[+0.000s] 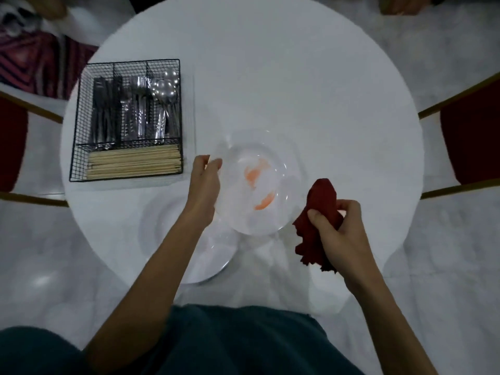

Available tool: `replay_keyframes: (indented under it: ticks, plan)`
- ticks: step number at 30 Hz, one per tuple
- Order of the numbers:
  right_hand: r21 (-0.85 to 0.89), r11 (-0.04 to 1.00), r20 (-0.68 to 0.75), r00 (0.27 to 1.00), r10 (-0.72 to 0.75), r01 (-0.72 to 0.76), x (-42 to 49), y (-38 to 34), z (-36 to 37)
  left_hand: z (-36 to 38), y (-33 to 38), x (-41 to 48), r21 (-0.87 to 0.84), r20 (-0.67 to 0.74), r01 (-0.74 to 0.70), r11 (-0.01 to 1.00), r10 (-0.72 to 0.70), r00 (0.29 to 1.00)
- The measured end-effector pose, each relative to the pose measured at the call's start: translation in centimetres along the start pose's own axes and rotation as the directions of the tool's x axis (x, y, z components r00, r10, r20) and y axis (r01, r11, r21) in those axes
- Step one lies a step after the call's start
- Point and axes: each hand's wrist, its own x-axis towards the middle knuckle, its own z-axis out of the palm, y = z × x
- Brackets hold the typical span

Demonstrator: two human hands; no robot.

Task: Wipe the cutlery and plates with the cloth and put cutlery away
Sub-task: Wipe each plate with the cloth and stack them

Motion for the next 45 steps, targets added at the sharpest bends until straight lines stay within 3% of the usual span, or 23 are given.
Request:
replay_keyframes:
  ticks: [3,5,7,9,13,15,19,22,25,31,35,39,41,43,45]
  plan:
    - [-0.063,0.975,0.042,0.976,-0.212,0.215,-1.7,-1.8,0.8,-2.3,-0.4,-3.8,-0.027,-0.016,0.008,1.0,-0.008,1.0]
    - [-0.281,0.891,0.108,0.934,-0.341,0.357,-2.1,-1.9,1.8,-3.3,-1.0,-5.7,-0.032,-0.023,0.059,0.998,-0.06,0.998]
    - [-0.583,0.681,0.138,0.88,-0.455,0.443,-1.6,-0.9,3.2,-3.8,-1.5,-7.0,-0.032,-0.013,0.108,0.994,-0.108,0.994]
    - [-0.745,0.487,0.13,0.814,-0.566,0.457,-1.4,0.3,5.0,-4.1,-1.5,-8.2,-0.039,-0.011,0.122,0.992,-0.122,0.992]
    - [-0.726,0.436,0.151,0.743,-0.652,0.531,-2.5,2.4,9.0,-4.7,-1.2,-10.2,-0.066,0.012,0.066,0.996,-0.065,0.998]
    - [-0.663,0.416,0.23,0.698,-0.678,0.623,-4.1,2.8,11.1,-5.2,-1.1,-11.0,-0.049,0.041,0.021,0.999,-0.019,0.999]
    - [-0.575,0.251,0.402,0.537,-0.742,0.778,-8.3,3.5,12.9,-8.5,-0.6,-10.7,-0.071,-0.039,-0.018,0.997,0.016,0.999]
    - [-0.638,0.121,0.396,0.46,-0.795,0.76,-9.1,4.5,11.6,-11.0,0.2,-10.2,-0.116,-0.05,-0.039,0.993,0.034,0.998]
    - [-0.701,0.089,0.362,0.461,-0.81,0.708,-9.3,4.9,10.7,-12.2,0.7,-10.8,-0.155,-0.048,-0.048,0.987,0.041,0.998]
    - [-0.657,0.032,0.54,0.5,-0.677,0.753,-9.5,3.3,14.6,-11.7,-0.8,-11.8,-0.151,-0.075,-0.072,0.986,0.061,0.995]
    - [-0.803,0.069,0.4,0.622,-0.673,0.591,-6.3,0.9,14.2,-11.9,-1.3,-12.8,-0.175,-0.086,-0.126,0.977,0.112,0.99]
    - [-0.866,0.057,0.289,0.591,-0.753,0.496,-7.5,0.6,12.5,-14.2,0.7,-12.8,-0.197,-0.133,-0.209,0.958,0.185,0.974]
    - [-0.858,0.047,0.326,0.615,-0.718,0.511,-9.5,1.5,12.3,-15.0,1.4,-12.8,-0.194,-0.163,-0.247,0.949,0.217,0.962]
    - [-0.815,0.047,0.434,0.663,-0.61,0.577,-12.3,2.0,13.2,-15.5,1.2,-12.7,-0.182,-0.2,-0.269,0.946,0.232,0.952]
    - [-0.726,0.094,0.555,0.662,-0.505,0.681,-14.3,1.4,15.1,-15.5,0.7,-12.6,-0.177,-0.218,-0.281,0.943,0.241,0.946]
